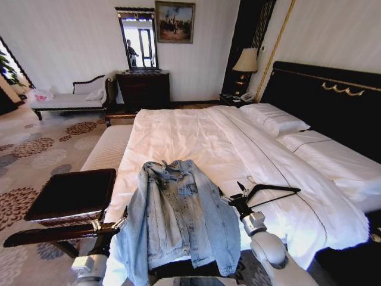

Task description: Pick up the clothes from the bed and hang them on the clothes hanger.

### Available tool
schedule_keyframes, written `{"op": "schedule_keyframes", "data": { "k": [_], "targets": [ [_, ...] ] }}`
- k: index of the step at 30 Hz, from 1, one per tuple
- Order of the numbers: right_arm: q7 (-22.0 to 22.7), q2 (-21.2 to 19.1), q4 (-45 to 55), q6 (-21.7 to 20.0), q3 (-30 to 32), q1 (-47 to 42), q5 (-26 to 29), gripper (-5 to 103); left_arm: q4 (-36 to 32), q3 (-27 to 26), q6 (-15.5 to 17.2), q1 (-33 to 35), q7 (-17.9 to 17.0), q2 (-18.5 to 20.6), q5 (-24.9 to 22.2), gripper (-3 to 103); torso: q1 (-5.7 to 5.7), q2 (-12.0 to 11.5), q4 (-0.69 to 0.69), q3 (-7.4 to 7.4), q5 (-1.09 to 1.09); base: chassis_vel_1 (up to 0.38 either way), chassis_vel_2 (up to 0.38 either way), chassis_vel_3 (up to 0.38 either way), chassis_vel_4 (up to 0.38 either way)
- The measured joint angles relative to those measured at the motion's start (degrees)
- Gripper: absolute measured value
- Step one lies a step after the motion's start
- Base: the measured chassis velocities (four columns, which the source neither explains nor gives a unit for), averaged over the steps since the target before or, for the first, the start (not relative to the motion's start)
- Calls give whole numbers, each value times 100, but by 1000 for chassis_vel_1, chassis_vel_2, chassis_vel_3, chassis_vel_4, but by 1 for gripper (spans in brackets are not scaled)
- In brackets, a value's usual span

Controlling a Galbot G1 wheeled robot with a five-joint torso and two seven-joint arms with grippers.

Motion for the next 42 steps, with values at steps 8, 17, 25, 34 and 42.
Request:
{"op": "schedule_keyframes", "data": {
  "k": [8, 17, 25, 34, 42],
  "targets": [
    [65, -109, -3, -133, 32, 68, 158, 100, 0, 57, 14, -1, -7, 65, -5, 97, 0, 0, 0, 0, 1, -108, -96, 126, 100],
    [86, -186, -22, -169, 65, 72, 169, 100, 41, 160, 27, -37, -32, 90, 4, 97, 0, -1, 0, 1, 1, -171, -155, 173, 151],
    [72, -333, 43, -171, -80, 67, 165, 100, 104, 174, 38, -44, -85, 174, -14, 97, 0, -1, -1, 0, 3, -94, -110, 108, 131],
    [-102, -812, 201, -388, -887, 542, 572, 100, -13, -419, 47, 379, -159, 47, -617, 97, 0, 0, 0, 0, -2, 0, 0, 0, 0],
    [143, -611, -451, -366, -1195, 1020, 348, 100, 200, -818, -171, 694, -42, -149, -984, 97, 1, 0, -1, 0, 2, 0, 0, 0, 0]
  ]
}}
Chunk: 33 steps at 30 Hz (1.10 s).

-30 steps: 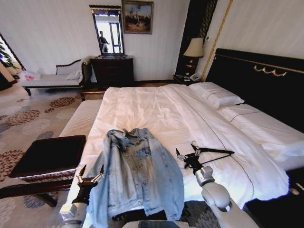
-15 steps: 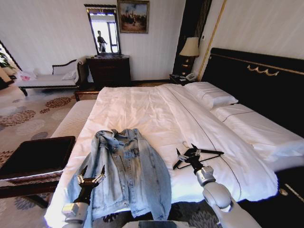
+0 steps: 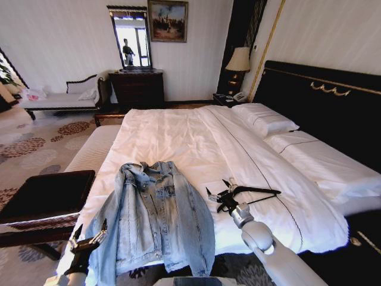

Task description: Pick up the clothes from the bed and hang them on the clothes hanger.

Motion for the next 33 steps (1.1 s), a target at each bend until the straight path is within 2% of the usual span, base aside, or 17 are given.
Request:
{"op": "schedule_keyframes", "data": {
  "k": [8, 15, 25, 28, 29, 31, 33],
  "targets": [
    [15, 211, -65, 66, 84, -199, -221, 100, -43, 99, 11, -67, 13, -85, 136, 96, 0, 0, -1, 0, -1, 18, 17, -25, -22],
    [6, 242, -37, 46, 24, -145, -242, 100, -49, 87, 8, -46, 18, -81, 147, 96, 0, 0, 1, 0, 0, 120, 123, -138, -137],
    [48, 82, 89, -166, -399, 212, 112, 100, 6, 14, -26, -22, 15, -67, 81, 96, 0, 1, 0, -1, -3, 248, 253, -249, -254],
    [48, 2, 29, -246, -1052, 765, 509, 100, 10, 31, -9, -55, 8, -101, 129, 96, -2, 1, 1, -1, -6, 190, 138, -141, -122],
    [48, 2, 29, -246, -1052, 765, 509, 100, 10, 31, -9, -55, 8, -101, 129, 96, -2, 1, 1, -1, -6, 174, 109, -68, -86],
    [59, 24, -151, -307, -1510, 1182, 647, 100, 11, 69, 10, -64, 5, -145, 200, 94, -3, 2, 1, -2, -8, 76, 31, -46, -19],
    [131, 121, -449, -372, -1989, 1614, 809, 100, 11, 119, 21, -71, 5, -182, 277, 96, -3, 2, 2, -1, -1, 0, 0, 0, 0]
  ]
}}
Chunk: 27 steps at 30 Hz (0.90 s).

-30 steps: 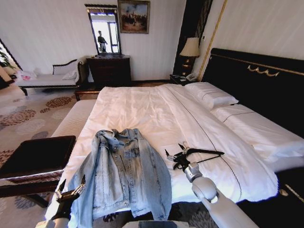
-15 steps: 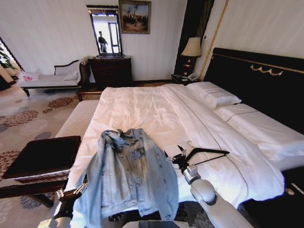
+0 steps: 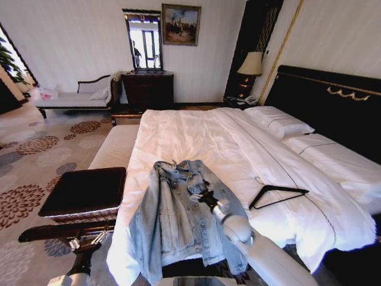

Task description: Pick up the clothes from the bed and hang them on the clothes hanger.

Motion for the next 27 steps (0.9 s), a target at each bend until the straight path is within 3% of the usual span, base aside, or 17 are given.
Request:
{"op": "schedule_keyframes", "data": {
  "k": [5, 11, 17, 21, 27],
  "targets": [
    [184, 329, -667, -55, -531, 568, 208, 100, -4, 81, 8, -9, 3, -69, 156, 96, 3, -3, -4, 2, 4, -48, -24, 27, -2],
    [326, 1122, -1657, -63, -749, 1127, 408, 100, -49, 178, 30, -8, 2, -171, 345, 97, 3, -2, -1, 2, -3, -25, -11, 14, 8],
    [380, 1621, -2407, 45, -869, 1522, -92, 100, -67, 257, 89, -51, -12, -142, 401, 98, 1, -1, -1, 0, -2, 0, 0, 0, 0],
    [477, 1685, -2595, 86, -807, 1597, -311, 100, -107, 272, 97, -58, -14, -141, 400, 93, 2, -2, -3, 2, 1, 0, 0, 0, 0],
    [569, 1507, -2662, 70, -648, 1557, -414, 100, -65, 317, 96, -70, -14, -152, 392, 100, 2, -1, -3, 1, 0, 0, 0, 0, 0]
  ]
}}
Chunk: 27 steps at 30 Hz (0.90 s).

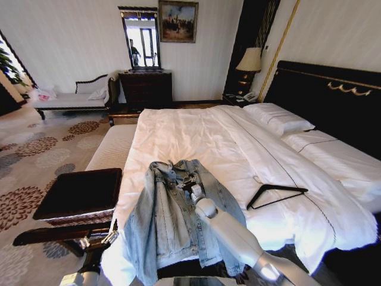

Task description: Pick up the clothes from the bed and hang them on the clothes hanger.

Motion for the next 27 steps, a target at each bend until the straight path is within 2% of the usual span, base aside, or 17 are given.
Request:
{"op": "schedule_keyframes", "data": {
  "k": [4, 7, 11, 13, 16, 18, 20, 22, 23, 25, 26, 27],
  "targets": [
    [-5, 34, -131, -7, 11, -15, 60, 100, 9, 37, 6, -35, -1, 14, -1, 97, -1, 1, 1, 0, 0, 0, 0, 0, 0],
    [-1, 162, -160, -136, 14, -31, 445, 100, -11, 51, 14, -56, -7, 25, -1, 96, 1, 0, 1, 0, 2, 0, 0, 0, 0],
    [19, 231, -270, -205, 2, 33, 510, 101, -12, 53, 15, -57, -13, 21, -9, 96, 0, 0, 3, 0, 1, 0, 0, 0, 0],
    [22, 236, -313, -206, 2, 60, 502, 97, -12, 53, 15, -57, -14, 20, -13, 96, 0, 0, 2, 0, 0, 0, 0, 0, 0],
    [30, 229, -421, -206, 19, 129, 491, 82, -25, 53, 15, -54, -15, 17, -28, 95, 0, 0, 2, 0, 1, 0, 0, 0, 0],
    [30, 218, -442, -207, 28, 142, 490, 82, -28, 53, 13, -53, -15, 17, -29, 96, 0, 0, 2, 0, 1, 0, 0, 0, 0],
    [26, 198, -492, -211, 44, 152, 497, 71, -28, 59, 12, -56, -15, 16, -33, 96, 0, 0, 1, 0, 0, 0, 0, 0, 0],
    [21, 193, -512, -213, 45, 152, 501, 71, -28, 61, 11, -59, -15, 16, -34, 96, 0, 0, 1, 0, 1, 0, 0, 0, 0],
    [12, 185, -545, -216, 45, 152, 503, 60, -27, 64, 9, -63, -16, 15, -37, 96, 0, 0, 1, 0, 1, 0, 0, 0, 0],
    [10, 184, -563, -216, 45, 151, 503, 60, -27, 66, 8, -63, -17, 13, -38, 96, 0, 0, 1, 0, 1, 0, 0, 0, 0],
    [10, 197, -585, -217, 56, 147, 513, 49, -39, 66, 2, -59, -18, 7, -41, 96, 0, 0, 1, 0, 1, 0, 0, 0, 0],
    [10, 197, -585, -217, 56, 147, 513, 49, -39, 66, 2, -59, -18, 7, -41, 96, 0, 0, 1, 0, 1, 0, 0, 0, 0]
  ]
}}
